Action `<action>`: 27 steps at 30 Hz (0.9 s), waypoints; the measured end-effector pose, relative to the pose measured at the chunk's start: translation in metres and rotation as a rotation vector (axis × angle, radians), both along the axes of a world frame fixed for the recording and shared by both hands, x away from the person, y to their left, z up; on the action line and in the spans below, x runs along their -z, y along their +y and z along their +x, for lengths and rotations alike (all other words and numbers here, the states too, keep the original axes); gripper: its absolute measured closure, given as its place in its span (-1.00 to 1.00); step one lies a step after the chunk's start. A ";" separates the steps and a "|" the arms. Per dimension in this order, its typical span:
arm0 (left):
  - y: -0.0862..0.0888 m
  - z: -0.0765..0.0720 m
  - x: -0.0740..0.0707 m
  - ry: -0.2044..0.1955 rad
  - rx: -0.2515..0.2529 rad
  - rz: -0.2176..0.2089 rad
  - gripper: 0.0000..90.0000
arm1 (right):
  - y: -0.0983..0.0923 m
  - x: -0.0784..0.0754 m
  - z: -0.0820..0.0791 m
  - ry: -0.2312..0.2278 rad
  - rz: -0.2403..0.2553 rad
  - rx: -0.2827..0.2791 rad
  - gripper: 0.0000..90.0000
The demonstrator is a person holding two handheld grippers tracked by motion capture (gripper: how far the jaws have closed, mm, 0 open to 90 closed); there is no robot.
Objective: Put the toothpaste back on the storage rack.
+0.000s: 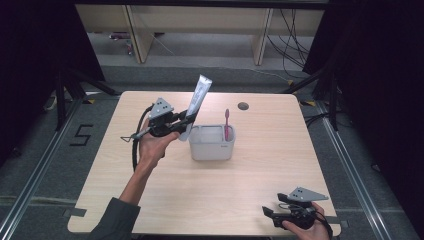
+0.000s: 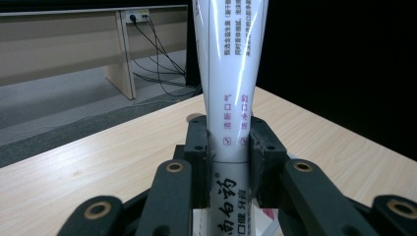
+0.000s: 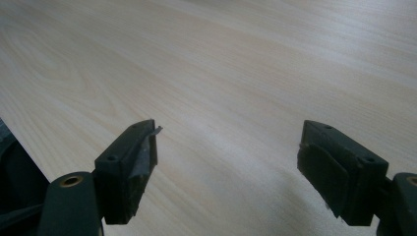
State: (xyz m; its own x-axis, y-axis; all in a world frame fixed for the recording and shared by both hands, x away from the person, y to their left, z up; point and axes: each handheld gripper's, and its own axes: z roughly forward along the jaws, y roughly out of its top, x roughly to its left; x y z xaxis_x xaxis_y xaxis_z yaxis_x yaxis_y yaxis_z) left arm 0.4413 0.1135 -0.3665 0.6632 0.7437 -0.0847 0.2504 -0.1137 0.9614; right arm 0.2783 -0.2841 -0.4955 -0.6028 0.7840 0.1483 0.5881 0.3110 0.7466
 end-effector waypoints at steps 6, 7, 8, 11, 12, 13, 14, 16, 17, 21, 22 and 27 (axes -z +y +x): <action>-0.017 0.009 0.003 -0.011 0.000 -0.010 0.63 | 0.000 0.000 0.000 0.002 -0.001 -0.004 -0.47; -0.018 0.010 0.003 -0.004 0.005 -0.012 0.63 | 0.000 0.000 0.000 0.003 0.001 -0.005 -0.47; -0.021 0.012 0.005 -0.003 0.006 -0.017 0.63 | 0.000 0.000 0.000 -0.001 0.003 -0.002 -0.47; -0.026 0.016 0.008 0.004 0.013 -0.015 0.63 | -0.001 0.000 0.000 0.003 -0.002 -0.003 -0.47; -0.028 0.017 0.010 0.001 0.010 -0.012 0.63 | -0.001 0.000 0.000 0.004 -0.005 -0.002 -0.47; -0.029 0.018 0.011 0.007 0.015 -0.016 0.63 | -0.001 0.000 0.000 0.005 -0.003 -0.004 -0.47; -0.031 0.019 0.012 0.004 0.015 -0.021 0.63 | -0.001 0.000 0.000 0.004 -0.002 -0.006 -0.47; -0.033 0.021 0.014 0.005 0.018 -0.020 0.62 | 0.000 0.000 0.000 0.004 -0.001 -0.007 -0.47; -0.035 0.021 0.015 0.002 0.019 -0.022 0.62 | 0.000 0.000 0.000 0.004 -0.001 -0.006 -0.47; -0.041 0.023 0.018 0.003 0.022 -0.027 0.62 | -0.001 0.000 0.000 0.005 -0.001 -0.008 -0.47; -0.043 0.024 0.019 0.008 0.025 -0.035 0.62 | 0.000 0.000 0.000 0.005 -0.001 -0.007 -0.47; -0.051 0.027 0.024 0.007 0.025 -0.041 0.62 | 0.000 0.000 0.000 0.003 0.002 -0.010 -0.47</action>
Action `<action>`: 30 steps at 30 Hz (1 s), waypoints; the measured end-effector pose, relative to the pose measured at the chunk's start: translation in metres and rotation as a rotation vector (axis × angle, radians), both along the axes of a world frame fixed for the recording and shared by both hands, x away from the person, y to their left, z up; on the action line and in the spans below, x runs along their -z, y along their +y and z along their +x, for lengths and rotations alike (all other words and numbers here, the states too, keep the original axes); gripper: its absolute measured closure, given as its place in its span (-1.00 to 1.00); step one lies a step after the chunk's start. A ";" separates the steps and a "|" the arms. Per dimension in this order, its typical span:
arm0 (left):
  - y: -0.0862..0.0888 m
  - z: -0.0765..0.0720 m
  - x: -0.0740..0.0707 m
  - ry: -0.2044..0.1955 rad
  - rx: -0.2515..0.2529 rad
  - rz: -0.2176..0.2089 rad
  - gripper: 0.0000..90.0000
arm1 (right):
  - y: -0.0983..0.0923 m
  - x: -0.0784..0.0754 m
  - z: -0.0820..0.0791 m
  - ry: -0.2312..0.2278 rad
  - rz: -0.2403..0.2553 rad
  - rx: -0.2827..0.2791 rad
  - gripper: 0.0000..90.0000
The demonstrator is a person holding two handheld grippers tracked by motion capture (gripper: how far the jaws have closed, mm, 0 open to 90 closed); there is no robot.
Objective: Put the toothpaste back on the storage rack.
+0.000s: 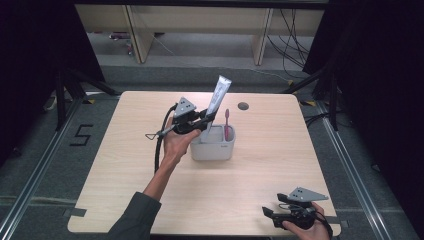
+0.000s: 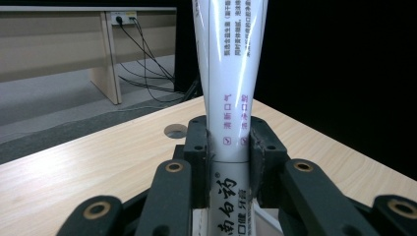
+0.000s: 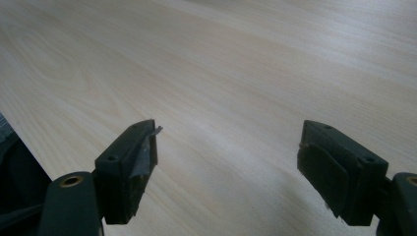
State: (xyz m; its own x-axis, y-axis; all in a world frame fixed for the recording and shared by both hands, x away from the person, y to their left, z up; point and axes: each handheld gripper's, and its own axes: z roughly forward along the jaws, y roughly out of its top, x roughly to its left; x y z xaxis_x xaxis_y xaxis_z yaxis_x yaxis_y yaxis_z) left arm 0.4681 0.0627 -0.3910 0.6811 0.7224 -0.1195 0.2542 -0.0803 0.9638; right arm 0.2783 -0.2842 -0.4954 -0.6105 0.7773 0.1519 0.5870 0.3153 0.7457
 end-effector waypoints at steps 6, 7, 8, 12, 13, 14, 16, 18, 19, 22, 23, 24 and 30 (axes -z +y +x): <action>-0.007 0.005 0.009 0.007 -0.004 -0.008 0.62 | 0.000 0.000 0.000 0.003 -0.003 -0.001 -0.47; -0.008 0.005 0.010 0.012 -0.002 -0.013 0.62 | 0.000 0.000 0.000 0.003 -0.002 -0.002 -0.47; -0.009 0.005 0.011 0.008 -0.003 -0.014 0.62 | 0.000 0.000 0.000 0.003 -0.002 -0.002 -0.47; -0.012 0.006 0.014 0.001 0.016 -0.005 0.62 | 0.000 0.000 0.000 0.005 -0.003 -0.002 -0.47; -0.013 0.006 0.015 0.002 0.017 -0.010 0.62 | 0.000 0.001 0.000 0.004 -0.003 -0.004 -0.47; -0.013 0.006 0.016 0.004 0.018 -0.012 0.62 | 0.000 0.001 0.000 0.006 -0.002 -0.005 -0.47; -0.014 0.007 0.017 0.005 0.021 -0.005 0.61 | 0.000 0.001 0.000 0.010 0.002 -0.006 -0.47; -0.016 0.007 0.020 0.003 0.023 0.003 0.61 | 0.000 0.001 0.000 0.011 0.002 -0.006 -0.47; -0.016 0.007 0.021 0.005 0.021 0.001 0.61 | 0.001 0.001 0.000 0.020 0.006 -0.003 -0.47; -0.015 0.008 0.027 0.014 0.013 -0.005 0.61 | 0.001 0.001 0.000 0.011 0.001 -0.003 -0.47; -0.015 0.008 0.029 0.019 0.014 -0.005 0.61 | 0.001 0.000 0.000 0.013 0.001 -0.003 -0.47; -0.015 0.008 0.031 0.023 0.015 0.003 0.61 | 0.001 0.000 0.000 0.013 0.001 -0.003 -0.47; -0.015 0.009 0.038 0.030 0.007 0.007 0.61 | 0.001 0.001 0.000 0.011 0.000 -0.004 -0.47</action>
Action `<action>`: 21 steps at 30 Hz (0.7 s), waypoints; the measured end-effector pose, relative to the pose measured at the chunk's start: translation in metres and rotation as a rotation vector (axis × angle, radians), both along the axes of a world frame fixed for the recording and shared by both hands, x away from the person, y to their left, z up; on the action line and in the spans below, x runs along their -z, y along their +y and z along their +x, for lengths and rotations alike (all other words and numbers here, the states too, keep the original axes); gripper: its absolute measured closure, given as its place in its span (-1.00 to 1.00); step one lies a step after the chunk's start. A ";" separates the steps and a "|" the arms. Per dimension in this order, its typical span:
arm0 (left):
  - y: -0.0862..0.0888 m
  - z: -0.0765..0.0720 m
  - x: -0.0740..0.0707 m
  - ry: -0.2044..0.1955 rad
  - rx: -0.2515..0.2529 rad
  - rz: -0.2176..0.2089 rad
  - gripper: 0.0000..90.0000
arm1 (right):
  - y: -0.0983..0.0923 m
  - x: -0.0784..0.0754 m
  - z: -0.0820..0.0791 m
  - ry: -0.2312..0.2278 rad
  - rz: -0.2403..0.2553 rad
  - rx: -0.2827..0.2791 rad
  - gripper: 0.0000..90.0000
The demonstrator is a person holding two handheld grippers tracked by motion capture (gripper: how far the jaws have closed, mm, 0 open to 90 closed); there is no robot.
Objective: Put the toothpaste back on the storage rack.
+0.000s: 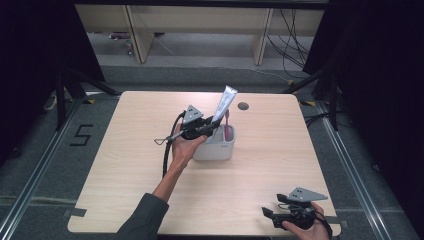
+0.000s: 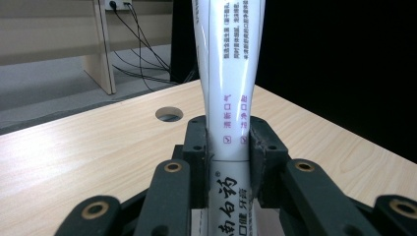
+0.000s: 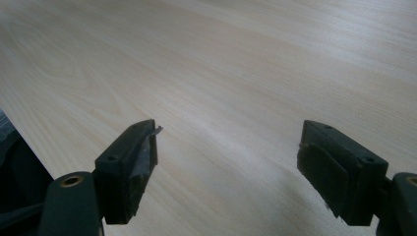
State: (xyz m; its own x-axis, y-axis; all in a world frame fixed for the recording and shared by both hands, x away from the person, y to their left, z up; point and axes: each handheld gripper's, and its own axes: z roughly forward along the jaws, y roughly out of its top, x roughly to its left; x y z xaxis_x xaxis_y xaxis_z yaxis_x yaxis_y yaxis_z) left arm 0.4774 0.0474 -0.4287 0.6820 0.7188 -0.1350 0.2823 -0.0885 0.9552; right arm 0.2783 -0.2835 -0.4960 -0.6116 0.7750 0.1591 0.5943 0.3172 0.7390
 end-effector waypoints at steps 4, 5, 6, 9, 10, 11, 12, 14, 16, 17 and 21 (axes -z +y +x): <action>0.001 0.000 0.003 0.004 -0.002 0.010 0.60 | 0.000 0.000 0.000 0.006 0.004 -0.001 -0.47; 0.001 0.000 0.004 0.004 -0.004 0.012 0.60 | 0.000 0.000 0.000 0.005 0.003 -0.002 -0.47; 0.002 0.000 0.005 0.007 -0.006 0.013 0.60 | 0.000 0.000 0.000 -0.001 -0.001 0.000 -0.47; 0.002 0.001 0.006 0.012 -0.008 0.017 0.60 | 0.000 0.000 0.000 0.001 -0.001 0.000 -0.47; 0.002 0.001 0.006 0.012 -0.008 0.017 0.60 | 0.000 0.000 0.000 0.001 -0.001 0.000 -0.47; 0.002 0.001 0.007 0.011 -0.007 0.020 0.60 | 0.000 0.000 0.000 -0.001 -0.001 -0.001 -0.47; 0.002 0.001 0.009 0.015 -0.006 0.025 0.60 | 0.000 0.000 0.000 0.000 -0.001 -0.001 -0.47; 0.002 0.001 0.009 0.015 -0.007 0.033 0.60 | 0.001 0.000 -0.001 0.018 0.012 0.005 -0.47; 0.001 0.001 0.010 0.016 -0.006 0.032 0.60 | 0.001 0.000 -0.001 0.016 0.009 0.004 -0.47; 0.001 0.001 0.010 0.019 -0.007 0.032 0.60 | 0.001 0.000 -0.001 0.016 0.009 0.004 -0.47; 0.000 0.002 0.012 0.024 -0.005 0.043 0.60 | 0.001 0.000 -0.001 0.016 0.008 0.003 -0.47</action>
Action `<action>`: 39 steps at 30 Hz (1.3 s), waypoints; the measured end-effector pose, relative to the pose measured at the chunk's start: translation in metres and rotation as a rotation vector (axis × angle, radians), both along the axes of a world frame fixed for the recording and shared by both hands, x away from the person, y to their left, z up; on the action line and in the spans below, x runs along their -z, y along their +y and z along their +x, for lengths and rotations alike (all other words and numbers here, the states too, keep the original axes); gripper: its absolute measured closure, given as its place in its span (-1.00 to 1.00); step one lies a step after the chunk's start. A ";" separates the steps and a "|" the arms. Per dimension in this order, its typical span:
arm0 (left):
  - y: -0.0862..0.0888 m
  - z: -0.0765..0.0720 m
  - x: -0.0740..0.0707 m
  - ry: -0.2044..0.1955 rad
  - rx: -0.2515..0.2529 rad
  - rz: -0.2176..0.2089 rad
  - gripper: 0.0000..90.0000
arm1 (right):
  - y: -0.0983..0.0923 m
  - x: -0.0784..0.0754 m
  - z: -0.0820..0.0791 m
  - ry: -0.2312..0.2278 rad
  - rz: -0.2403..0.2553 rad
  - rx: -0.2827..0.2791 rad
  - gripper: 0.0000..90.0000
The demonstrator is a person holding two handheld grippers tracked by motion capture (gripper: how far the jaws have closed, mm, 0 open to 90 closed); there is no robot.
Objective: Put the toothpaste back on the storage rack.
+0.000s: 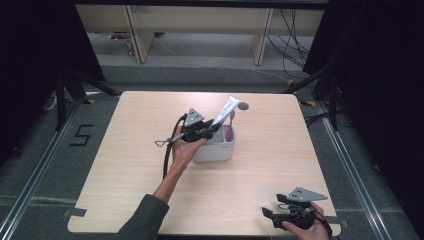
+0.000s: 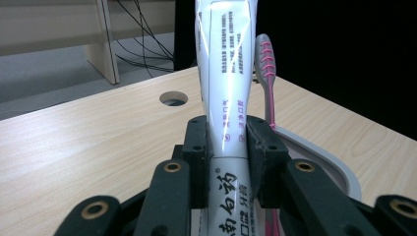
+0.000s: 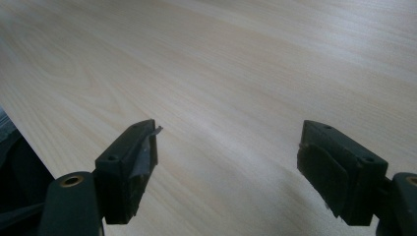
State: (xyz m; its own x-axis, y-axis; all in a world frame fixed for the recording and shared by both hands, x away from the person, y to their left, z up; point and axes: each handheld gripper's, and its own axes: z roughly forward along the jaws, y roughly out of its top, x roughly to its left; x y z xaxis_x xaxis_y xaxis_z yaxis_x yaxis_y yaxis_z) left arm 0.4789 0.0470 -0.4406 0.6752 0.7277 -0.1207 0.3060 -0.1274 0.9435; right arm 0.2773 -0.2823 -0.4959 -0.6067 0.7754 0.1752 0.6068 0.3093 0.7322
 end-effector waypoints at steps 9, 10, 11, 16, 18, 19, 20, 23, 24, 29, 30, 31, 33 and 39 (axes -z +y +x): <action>-0.001 -0.001 0.000 0.003 0.003 0.005 0.60 | -0.001 0.000 0.000 -0.010 -0.010 -0.002 -0.47; 0.000 -0.001 -0.001 0.003 0.002 0.004 0.60 | -0.001 0.000 0.000 -0.010 -0.010 -0.002 -0.47; 0.000 -0.001 -0.001 0.003 0.002 0.004 0.60 | -0.001 0.000 0.000 -0.010 -0.010 -0.002 -0.47; 0.001 -0.002 -0.003 0.002 0.009 0.016 0.59 | -0.001 0.000 0.000 -0.010 -0.012 -0.002 -0.47; 0.001 -0.003 -0.003 0.002 0.010 0.019 0.59 | -0.001 0.000 0.000 -0.010 -0.012 -0.002 -0.47; 0.001 -0.003 -0.004 0.002 0.012 0.022 0.59 | 0.000 0.000 0.000 -0.009 -0.012 -0.002 -0.47; 0.002 -0.003 -0.004 0.002 0.015 0.025 0.59 | -0.001 0.000 0.000 -0.009 -0.012 -0.001 -0.47; 0.003 -0.004 -0.005 0.002 0.015 0.037 0.59 | 0.000 0.000 0.000 -0.009 -0.012 -0.001 -0.47; 0.003 -0.005 -0.005 0.002 0.013 0.043 0.59 | 0.000 0.000 0.000 0.001 -0.003 0.003 -0.47; 0.010 -0.009 -0.014 -0.012 0.007 0.020 0.60 | 0.000 0.000 0.000 0.007 -0.002 0.004 -0.47; 0.011 -0.010 -0.016 -0.015 0.008 0.015 0.59 | 0.000 0.000 0.000 0.007 -0.002 0.004 -0.47; 0.013 -0.012 -0.019 -0.019 0.012 0.019 0.59 | 0.000 0.000 0.000 0.007 -0.002 0.004 -0.47; 0.019 -0.015 -0.024 -0.030 0.006 0.028 0.56 | 0.001 0.000 0.000 -0.002 0.003 0.007 -0.47; 0.026 -0.018 -0.029 -0.015 0.010 0.034 0.49 | 0.003 0.000 -0.001 0.020 0.010 0.013 -0.47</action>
